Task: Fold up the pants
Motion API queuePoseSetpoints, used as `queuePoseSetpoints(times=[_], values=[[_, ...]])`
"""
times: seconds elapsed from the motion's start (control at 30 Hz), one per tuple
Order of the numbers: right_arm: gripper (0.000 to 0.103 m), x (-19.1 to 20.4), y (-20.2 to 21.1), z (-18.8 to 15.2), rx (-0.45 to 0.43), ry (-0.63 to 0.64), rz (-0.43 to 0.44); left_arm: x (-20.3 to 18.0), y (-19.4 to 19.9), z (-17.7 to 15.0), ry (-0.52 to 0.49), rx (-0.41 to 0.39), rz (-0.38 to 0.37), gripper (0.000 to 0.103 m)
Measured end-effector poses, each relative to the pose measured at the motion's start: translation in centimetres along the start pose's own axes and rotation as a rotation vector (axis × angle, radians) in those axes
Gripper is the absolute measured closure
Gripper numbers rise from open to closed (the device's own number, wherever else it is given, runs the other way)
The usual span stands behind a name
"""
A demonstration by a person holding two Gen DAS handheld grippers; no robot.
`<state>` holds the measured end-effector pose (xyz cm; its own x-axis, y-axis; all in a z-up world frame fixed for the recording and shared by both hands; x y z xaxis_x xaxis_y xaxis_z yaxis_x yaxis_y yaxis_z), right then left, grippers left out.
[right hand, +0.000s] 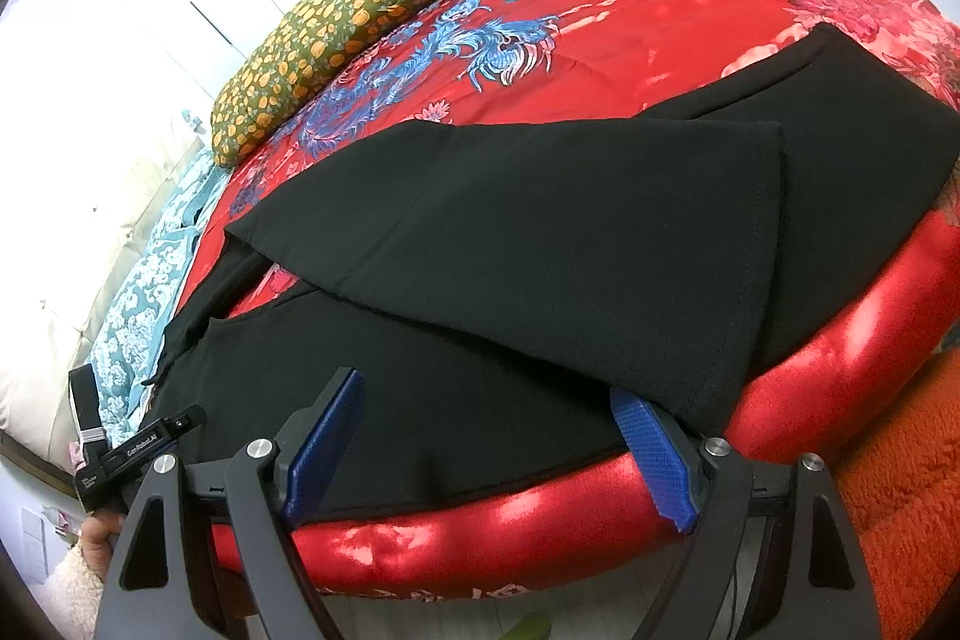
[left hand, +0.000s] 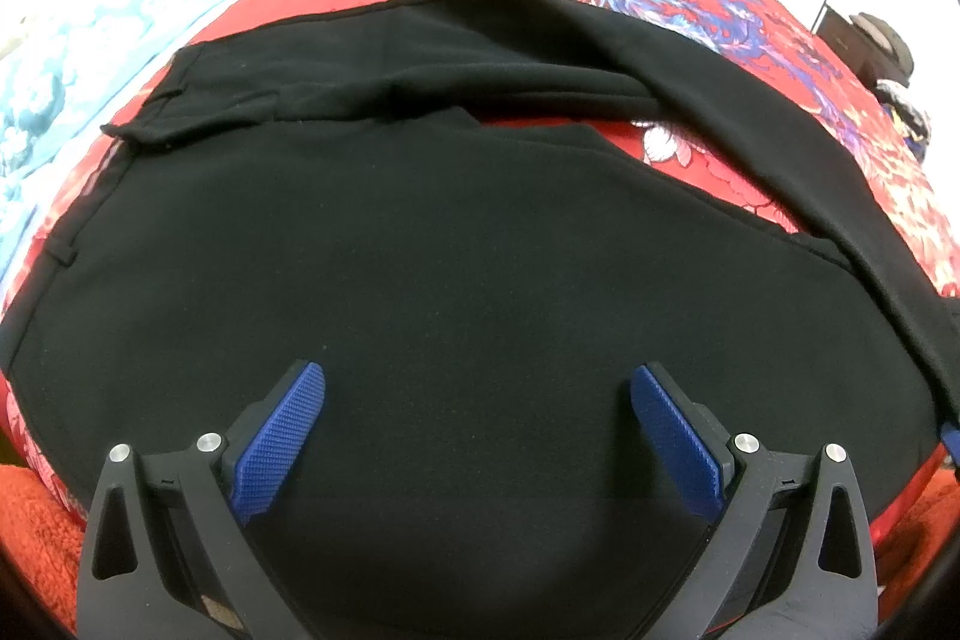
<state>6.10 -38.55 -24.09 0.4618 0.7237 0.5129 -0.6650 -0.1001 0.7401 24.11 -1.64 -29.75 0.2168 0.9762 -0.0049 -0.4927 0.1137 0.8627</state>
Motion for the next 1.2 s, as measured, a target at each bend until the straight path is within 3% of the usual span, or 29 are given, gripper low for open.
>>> queuePoseSetpoints(times=[0.37,0.77,0.83,0.9,1.03,1.2], values=[[0.013,-0.3,-0.1,-0.5,0.005,-0.028,0.029,-0.2,-0.3,-0.1,-0.024,0.007,0.017,0.001],[0.014,-5.0,-0.1,4.5,-0.109,-0.318,0.085,-0.6,-0.5,-0.5,-0.071,0.001,0.042,0.001],[0.027,-5.4,0.1,5.4,-0.126,-0.321,0.077,-0.8,-0.4,-0.5,-0.073,0.01,0.035,0.001],[0.085,-6.0,-0.1,6.1,-0.109,-0.309,0.056,-1.3,-0.4,-0.4,-0.078,0.031,0.009,0.001],[0.085,-6.1,0.3,7.1,-0.096,-0.274,0.05,-2.4,-0.2,2.2,-0.104,0.063,-0.096,0.001],[0.085,-2.5,3.5,9.6,-0.178,-0.107,0.114,-1.5,-1.4,12.5,-0.052,0.029,-0.176,0.001]])
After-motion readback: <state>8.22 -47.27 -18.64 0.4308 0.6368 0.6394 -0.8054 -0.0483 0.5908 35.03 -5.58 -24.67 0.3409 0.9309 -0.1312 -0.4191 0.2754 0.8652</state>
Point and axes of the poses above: each gripper's, at about its wrist camera, not at the fingertips, and y roughly against the way its jaws point, x to its left, z to its top, the point moved 8 cm from there along -y, roughly the way its jaws point, and after that the axes turned 6 degrees about -y, right-handed, at the moved point
